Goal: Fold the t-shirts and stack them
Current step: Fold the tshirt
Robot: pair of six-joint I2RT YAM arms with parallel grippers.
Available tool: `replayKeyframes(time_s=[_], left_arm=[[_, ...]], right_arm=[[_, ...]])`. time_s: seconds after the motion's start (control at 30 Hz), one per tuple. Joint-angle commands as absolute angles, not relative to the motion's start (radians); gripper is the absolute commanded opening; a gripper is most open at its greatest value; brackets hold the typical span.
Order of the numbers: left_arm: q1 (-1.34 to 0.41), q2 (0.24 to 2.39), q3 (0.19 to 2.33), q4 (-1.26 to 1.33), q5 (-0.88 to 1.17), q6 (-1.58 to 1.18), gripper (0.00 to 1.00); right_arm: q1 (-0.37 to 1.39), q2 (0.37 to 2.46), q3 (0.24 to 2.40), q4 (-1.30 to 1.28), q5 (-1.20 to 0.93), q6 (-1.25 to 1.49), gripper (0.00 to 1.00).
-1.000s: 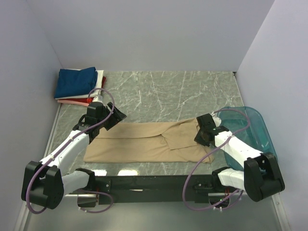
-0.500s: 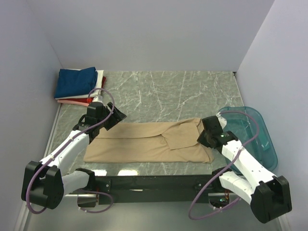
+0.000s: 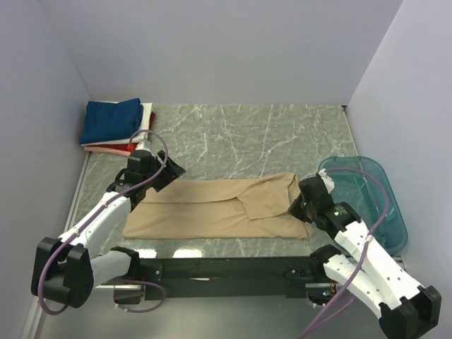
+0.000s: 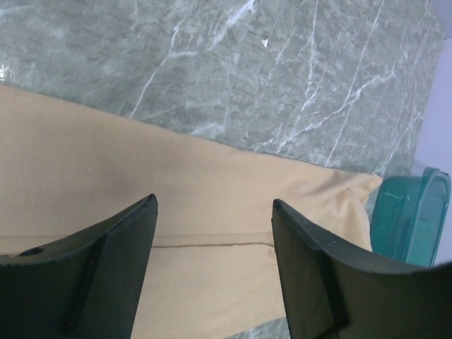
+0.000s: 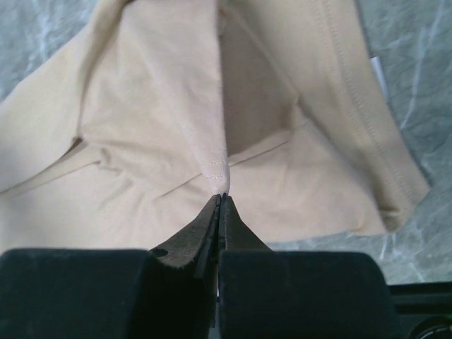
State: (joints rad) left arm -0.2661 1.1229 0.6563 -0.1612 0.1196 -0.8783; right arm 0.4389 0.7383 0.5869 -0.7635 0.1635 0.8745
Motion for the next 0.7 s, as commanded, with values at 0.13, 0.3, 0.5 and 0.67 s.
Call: replayKeyframes(time_s=[0.13,0.3,0.5,0.67], left_arm=[[-0.270,1.094,0.653,-0.133,0.129,-0.876,0.71],[-0.270,1.100,0.655,-0.133,0.130,-0.876,0.71],[-0.270,1.101,0.655,-0.133,0.130,-0.874,0.71],[-0.270,1.103,0.653,-0.137,0.127,-0.873,0.71]], right_arm=[[0.508,0.722,0.718,-0.816,0.167,0.940,0.00],[0.544,0.739,0.787,-0.825,0.163,0.946,0.00],[0.603,0.787,0.842,-0.802,0.163,0.966,0.00],[0.660,0.831,0.879,-0.784,0.176,0.983,0.00]])
